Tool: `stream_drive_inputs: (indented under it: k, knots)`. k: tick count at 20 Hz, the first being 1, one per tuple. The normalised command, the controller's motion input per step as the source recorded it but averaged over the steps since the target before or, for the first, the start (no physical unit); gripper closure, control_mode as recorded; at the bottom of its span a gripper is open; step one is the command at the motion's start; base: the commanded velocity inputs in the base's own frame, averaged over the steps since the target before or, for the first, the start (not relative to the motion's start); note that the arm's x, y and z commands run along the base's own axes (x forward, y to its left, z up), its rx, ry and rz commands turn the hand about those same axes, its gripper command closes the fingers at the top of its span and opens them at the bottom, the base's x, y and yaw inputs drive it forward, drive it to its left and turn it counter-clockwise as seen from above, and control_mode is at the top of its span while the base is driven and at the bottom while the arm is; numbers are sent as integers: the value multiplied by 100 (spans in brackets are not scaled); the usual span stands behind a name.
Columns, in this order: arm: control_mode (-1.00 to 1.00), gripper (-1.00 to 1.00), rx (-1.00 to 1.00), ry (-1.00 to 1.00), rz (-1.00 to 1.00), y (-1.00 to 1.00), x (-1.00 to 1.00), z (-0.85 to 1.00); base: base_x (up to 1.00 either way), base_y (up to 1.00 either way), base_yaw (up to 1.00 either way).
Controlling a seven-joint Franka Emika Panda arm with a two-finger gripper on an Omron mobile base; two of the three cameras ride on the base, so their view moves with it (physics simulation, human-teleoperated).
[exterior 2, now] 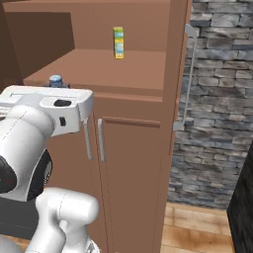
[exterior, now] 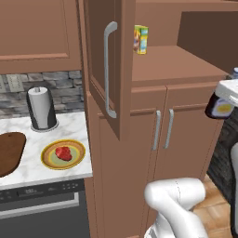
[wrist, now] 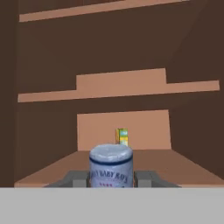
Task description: Pick the steak from the plate and place it on the cutting board. Then pick the condiment bottle from the cabinet and place it next to the cutting board.
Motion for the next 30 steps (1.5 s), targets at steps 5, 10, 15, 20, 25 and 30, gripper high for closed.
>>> stream_drive_inputs:
  k: [5,10,15,20,25,30]
  knots:
    - [-100,100,-1,0,13,30,-87,0,0,0,0]
    - [-100,100,-3,0,15,17,-77,-2,0,0,0]
    - [-100,100,-5,0,18,15,-56,-14,0,0,0]
    - [-100,100,-5,0,20,31,-25,-23,0,0,0]
    - [-100,100,-1,-6,20,42,-8,-26,0,0,0]
    - [-100,100,0,-10,16,27,-19,-16,0,0,0]
